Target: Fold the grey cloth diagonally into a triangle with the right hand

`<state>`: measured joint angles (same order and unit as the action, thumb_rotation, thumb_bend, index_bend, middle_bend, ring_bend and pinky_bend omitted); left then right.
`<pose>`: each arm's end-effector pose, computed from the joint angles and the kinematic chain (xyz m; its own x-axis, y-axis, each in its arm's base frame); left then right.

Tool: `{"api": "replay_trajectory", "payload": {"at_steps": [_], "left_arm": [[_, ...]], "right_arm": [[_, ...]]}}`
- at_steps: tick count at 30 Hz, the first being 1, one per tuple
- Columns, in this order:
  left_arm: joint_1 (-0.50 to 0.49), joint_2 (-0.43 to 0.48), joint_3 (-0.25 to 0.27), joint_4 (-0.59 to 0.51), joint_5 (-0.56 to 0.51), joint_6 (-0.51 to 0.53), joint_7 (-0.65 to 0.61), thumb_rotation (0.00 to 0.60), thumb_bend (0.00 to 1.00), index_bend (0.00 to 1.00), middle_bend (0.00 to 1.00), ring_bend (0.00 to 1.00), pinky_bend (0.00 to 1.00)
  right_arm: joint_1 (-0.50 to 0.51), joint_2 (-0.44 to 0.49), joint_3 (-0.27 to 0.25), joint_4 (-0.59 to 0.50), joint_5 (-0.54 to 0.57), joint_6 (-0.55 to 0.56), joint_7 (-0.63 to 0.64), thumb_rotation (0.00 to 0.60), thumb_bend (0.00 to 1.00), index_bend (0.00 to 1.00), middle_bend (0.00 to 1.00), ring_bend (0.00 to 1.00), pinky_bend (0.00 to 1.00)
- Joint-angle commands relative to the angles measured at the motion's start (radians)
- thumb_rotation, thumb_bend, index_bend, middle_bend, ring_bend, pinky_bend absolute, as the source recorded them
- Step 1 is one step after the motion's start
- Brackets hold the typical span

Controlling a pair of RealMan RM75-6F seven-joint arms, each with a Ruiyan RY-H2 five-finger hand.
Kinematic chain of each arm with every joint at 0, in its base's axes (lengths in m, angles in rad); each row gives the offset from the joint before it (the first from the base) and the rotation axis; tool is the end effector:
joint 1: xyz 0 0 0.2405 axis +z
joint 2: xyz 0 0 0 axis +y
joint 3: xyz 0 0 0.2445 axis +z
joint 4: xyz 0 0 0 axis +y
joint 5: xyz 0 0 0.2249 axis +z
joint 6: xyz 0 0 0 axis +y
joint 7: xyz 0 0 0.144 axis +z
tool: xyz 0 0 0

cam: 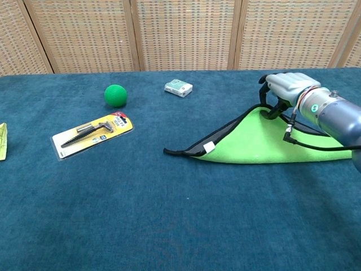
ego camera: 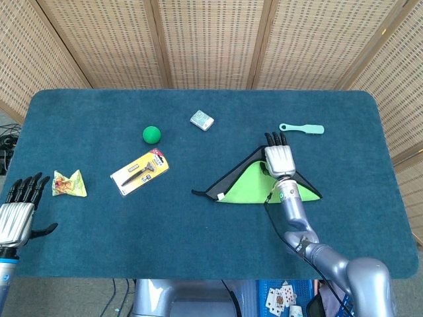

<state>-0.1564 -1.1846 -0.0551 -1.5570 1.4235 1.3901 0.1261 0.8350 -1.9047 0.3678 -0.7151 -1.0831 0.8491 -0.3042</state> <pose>-0.3122 0.2048 0.1172 0.4902 0.0653 0.8692 0.8712 -0.0051 -0.4909 -0.1899 -0.4344 -0.0485 0.5247 -0.1257 0.8419 -0.8510 -0.1039 0.5148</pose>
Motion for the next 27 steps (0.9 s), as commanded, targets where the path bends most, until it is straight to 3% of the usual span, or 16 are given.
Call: {"api": "replay_trajectory", "payload": {"at_steps": [1,16,27], "left_arm": [[-0.001,-0.001,0.001,0.000,-0.001,-0.002,0.002,0.600,0.11,0.00,0.00,0.00,0.00],[-0.007,-0.008,0.002,0.002,-0.008,-0.013,0.017,0.600,0.11,0.00,0.00,0.00,0.00],[-0.008,-0.008,0.002,0.002,-0.011,-0.015,0.019,0.600,0.11,0.00,0.00,0.00,0.00]], "right_arm": [[0.009,-0.004,0.004,0.019,0.008,-0.012,0.002,0.600,0.54,0.61,0.11,0.00,0.00],[0.044,-0.037,0.003,0.166,0.020,-0.077,0.052,0.600,0.54,0.61,0.12,0.00,0.00],[0.070,-0.053,0.002,0.208,-0.001,-0.074,0.094,0.600,0.54,0.61,0.12,0.00,0.00]]}}
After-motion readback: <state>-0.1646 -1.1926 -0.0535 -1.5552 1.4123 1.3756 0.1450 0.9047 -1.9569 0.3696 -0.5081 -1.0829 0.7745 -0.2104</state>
